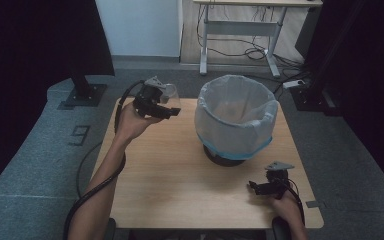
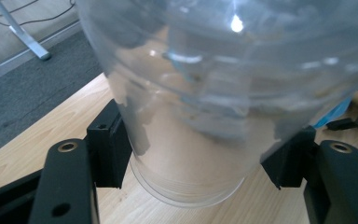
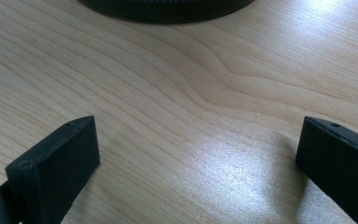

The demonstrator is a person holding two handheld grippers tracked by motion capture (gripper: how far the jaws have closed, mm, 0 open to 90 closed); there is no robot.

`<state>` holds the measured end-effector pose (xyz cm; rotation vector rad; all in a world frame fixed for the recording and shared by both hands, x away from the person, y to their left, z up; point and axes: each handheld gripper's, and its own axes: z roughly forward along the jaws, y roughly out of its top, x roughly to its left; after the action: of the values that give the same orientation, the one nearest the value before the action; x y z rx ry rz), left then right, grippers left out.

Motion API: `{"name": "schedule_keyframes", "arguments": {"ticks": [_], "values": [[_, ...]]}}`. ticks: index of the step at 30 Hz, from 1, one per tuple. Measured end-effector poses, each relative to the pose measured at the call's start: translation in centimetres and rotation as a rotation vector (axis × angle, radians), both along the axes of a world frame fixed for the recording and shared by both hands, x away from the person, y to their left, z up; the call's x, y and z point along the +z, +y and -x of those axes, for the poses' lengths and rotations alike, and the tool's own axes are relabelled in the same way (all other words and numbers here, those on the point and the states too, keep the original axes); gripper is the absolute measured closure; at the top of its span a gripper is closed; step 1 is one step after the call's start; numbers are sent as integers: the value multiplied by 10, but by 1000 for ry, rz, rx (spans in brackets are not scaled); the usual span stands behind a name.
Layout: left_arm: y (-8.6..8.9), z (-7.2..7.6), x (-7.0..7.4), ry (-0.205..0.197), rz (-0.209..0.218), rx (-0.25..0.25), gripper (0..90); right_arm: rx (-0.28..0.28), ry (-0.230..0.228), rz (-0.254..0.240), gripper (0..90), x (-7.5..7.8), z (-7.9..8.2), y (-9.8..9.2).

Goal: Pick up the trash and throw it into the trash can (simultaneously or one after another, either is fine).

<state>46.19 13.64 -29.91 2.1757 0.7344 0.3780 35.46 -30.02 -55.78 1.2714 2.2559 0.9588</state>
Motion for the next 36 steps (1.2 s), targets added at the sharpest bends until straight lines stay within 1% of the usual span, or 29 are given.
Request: {"name": "schedule_keyframes", "arguments": {"ticks": [3,6,7,8,9,10,11,12,13,16,20,24,27,28,29,32,36], "values": [[-4,-1,6,-3,-10,-7,344,0,0,0,0,0,0,0],[-7,-1,10,-4,-12,-13,344,0,1,1,0,0,0,0],[-9,-2,14,-7,-7,-16,344,0,1,1,0,0,0,0],[-9,-2,14,-7,-7,-16,345,1,1,0,0,0,0,0],[-12,-2,18,-10,-9,-21,344,1,1,1,0,0,0,0],[-12,-2,18,-10,-9,-21,344,1,1,0,0,0,0,0],[-15,-1,23,-12,-10,-28,344,0,1,1,0,0,0,0],[-15,-1,23,-12,-10,-28,344,0,1,1,0,0,0,0],[-18,-1,27,-14,-9,-35,344,1,1,1,0,0,0,0],[-21,-1,31,-17,-10,-39,344,1,1,1,0,0,0,0],[-31,-1,41,-26,-6,-54,344,1,1,1,0,0,0,0],[-36,-1,44,-29,-4,-64,344,1,1,1,0,0,0,0],[-45,-1,49,-28,-1,-75,344,1,1,1,0,0,0,0],[-45,-1,49,-28,-1,-75,344,1,1,2,0,0,0,0],[-49,-1,51,-29,-3,-83,344,0,1,2,0,0,0,0],[-53,-1,53,-30,4,-94,344,1,1,2,0,0,0,0],[-65,-2,57,-35,3,-110,344,1,1,2,0,0,0,0]]}}
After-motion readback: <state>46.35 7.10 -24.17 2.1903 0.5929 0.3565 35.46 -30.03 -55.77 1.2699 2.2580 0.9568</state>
